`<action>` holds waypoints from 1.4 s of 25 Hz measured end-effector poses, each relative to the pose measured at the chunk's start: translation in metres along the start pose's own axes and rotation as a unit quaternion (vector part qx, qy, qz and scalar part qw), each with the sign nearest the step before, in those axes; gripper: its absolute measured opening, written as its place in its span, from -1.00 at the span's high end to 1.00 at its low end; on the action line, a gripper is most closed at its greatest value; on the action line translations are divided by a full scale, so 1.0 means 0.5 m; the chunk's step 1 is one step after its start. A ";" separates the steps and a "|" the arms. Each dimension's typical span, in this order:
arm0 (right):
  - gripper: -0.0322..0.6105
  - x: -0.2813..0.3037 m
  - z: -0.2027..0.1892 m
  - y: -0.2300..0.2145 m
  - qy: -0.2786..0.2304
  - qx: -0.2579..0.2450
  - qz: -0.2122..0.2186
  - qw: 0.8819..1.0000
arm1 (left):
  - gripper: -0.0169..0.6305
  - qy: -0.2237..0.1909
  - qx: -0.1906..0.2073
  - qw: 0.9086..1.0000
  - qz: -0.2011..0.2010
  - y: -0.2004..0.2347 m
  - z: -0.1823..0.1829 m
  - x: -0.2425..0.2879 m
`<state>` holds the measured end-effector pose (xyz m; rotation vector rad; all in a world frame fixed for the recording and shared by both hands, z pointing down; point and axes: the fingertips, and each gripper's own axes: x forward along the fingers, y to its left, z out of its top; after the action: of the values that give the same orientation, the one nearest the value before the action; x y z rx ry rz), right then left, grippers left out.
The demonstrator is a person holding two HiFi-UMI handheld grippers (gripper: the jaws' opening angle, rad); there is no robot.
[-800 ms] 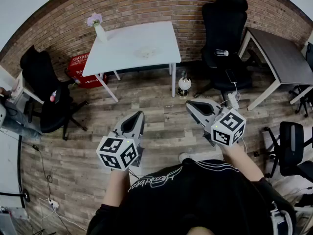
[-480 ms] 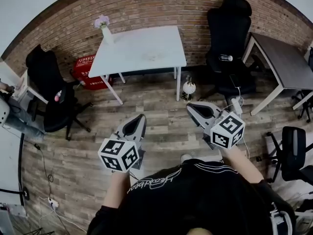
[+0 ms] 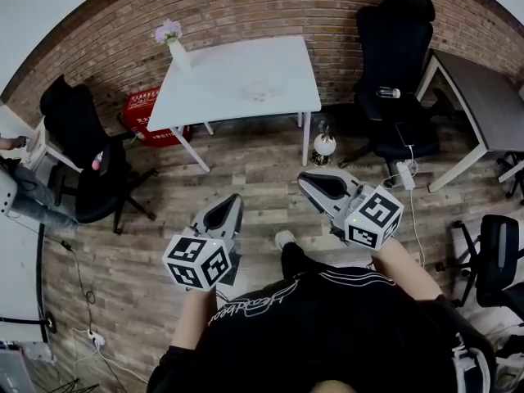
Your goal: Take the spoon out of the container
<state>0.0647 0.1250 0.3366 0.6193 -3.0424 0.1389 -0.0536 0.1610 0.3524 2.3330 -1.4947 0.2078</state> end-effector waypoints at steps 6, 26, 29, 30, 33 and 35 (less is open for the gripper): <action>0.91 0.116 -0.018 -0.163 -0.012 0.061 0.029 0.998 | 0.93 0.005 -0.023 1.000 0.012 0.144 0.024 0.135; 0.60 0.497 -0.030 -0.502 0.034 0.013 0.033 0.999 | 0.93 0.016 -0.043 0.999 -0.006 0.474 0.176 0.448; 0.51 0.532 -0.049 -0.529 0.055 0.006 0.020 0.998 | 0.93 0.020 -0.046 0.999 -0.014 0.508 0.185 0.468; 0.48 0.544 -0.056 -0.539 0.061 0.003 0.015 0.998 | 0.93 0.022 -0.047 0.998 -0.018 0.520 0.188 0.475; 0.46 0.580 -0.082 -0.575 0.081 0.002 0.004 0.997 | 0.93 0.028 -0.060 0.997 -0.033 0.552 0.198 0.504; 0.45 0.604 -0.098 -0.599 0.097 -0.008 -0.003 0.995 | 0.93 0.032 -0.068 0.996 -0.042 0.576 0.208 0.527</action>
<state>-0.0950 -0.2623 0.4250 0.5773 -2.8526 0.1651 -0.2069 -0.2094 0.4023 2.2536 -1.3340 0.1524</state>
